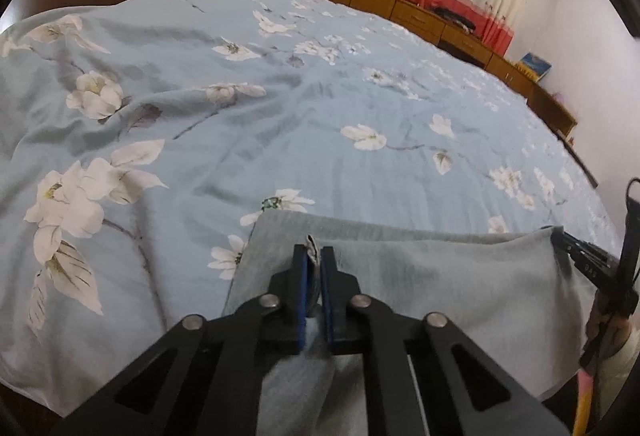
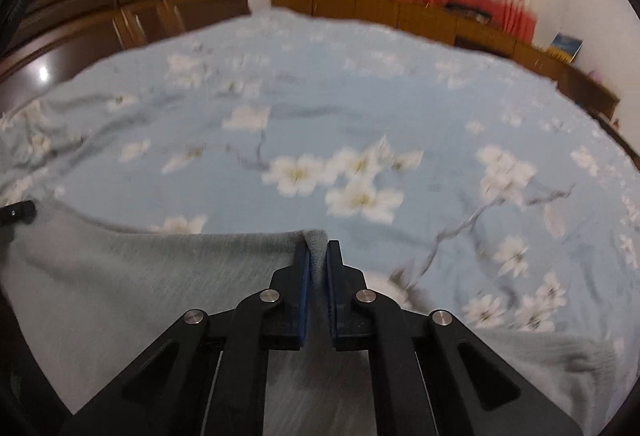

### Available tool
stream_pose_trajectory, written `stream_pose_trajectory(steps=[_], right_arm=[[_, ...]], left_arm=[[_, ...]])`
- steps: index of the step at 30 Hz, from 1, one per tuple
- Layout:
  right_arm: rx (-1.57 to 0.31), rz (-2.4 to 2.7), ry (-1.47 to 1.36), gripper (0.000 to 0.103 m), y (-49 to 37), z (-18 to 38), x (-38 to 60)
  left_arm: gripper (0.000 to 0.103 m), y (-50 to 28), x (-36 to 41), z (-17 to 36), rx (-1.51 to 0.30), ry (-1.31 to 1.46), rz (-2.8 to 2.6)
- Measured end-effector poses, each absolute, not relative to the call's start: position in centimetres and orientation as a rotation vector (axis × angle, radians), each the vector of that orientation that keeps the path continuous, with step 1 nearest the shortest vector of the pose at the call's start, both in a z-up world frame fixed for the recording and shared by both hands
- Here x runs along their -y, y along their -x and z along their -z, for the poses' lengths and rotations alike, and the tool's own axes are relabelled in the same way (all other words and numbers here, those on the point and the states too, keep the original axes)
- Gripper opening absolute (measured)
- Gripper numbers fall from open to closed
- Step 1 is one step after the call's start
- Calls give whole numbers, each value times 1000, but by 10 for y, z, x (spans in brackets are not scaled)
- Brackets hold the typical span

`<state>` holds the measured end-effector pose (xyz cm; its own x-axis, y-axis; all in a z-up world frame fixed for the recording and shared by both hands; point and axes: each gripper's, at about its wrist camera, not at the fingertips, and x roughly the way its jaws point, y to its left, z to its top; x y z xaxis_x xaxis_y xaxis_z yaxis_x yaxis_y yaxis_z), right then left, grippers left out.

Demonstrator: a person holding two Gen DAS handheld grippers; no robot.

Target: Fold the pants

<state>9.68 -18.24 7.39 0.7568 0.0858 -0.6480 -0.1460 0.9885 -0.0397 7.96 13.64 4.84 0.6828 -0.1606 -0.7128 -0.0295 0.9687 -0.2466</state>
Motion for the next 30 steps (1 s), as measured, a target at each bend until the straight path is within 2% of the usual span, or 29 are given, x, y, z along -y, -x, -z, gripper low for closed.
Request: stream_pose_trajectory(steps=[5,9,12,15,19,22,24,25,26,29,30], right_arm=[[-766,-114,87,8,-127,-63,182],[-847,-98,163,8,-145,-23,173],[-849,-75,213,12,-147,-15,166],[-842,-60,254,12,-145,-15,162],[-844,-9,281,25,-139,-23,161],[-862,-38,258,25,-123,-42,159],[-836,-101,232,31,-101,-60,156],[-822,-125,231,37,-90,-68,154],[-811,-136,234,42,-79,-74,150],[-798,-169,223,44,-49,-84,145],[-799,-184,199,44,-40,-85,144]], left_arm=[[5,-91,-142,-55,-786,203,21],[5,-112,-143,-34,-842,168,2],[7,-121,-145,-22,-873,151,4],[9,-115,-154,-33,-857,175,-12],[9,-95,-171,-47,-838,212,-42],[9,-70,-181,-53,-840,252,-42],[9,-51,-183,-53,-847,274,-46],[10,-39,-185,-51,-848,294,-47],[14,-31,-186,-49,-849,313,-47],[31,-10,-186,-39,-852,379,-36],[32,-7,-184,-36,-855,392,-30]])
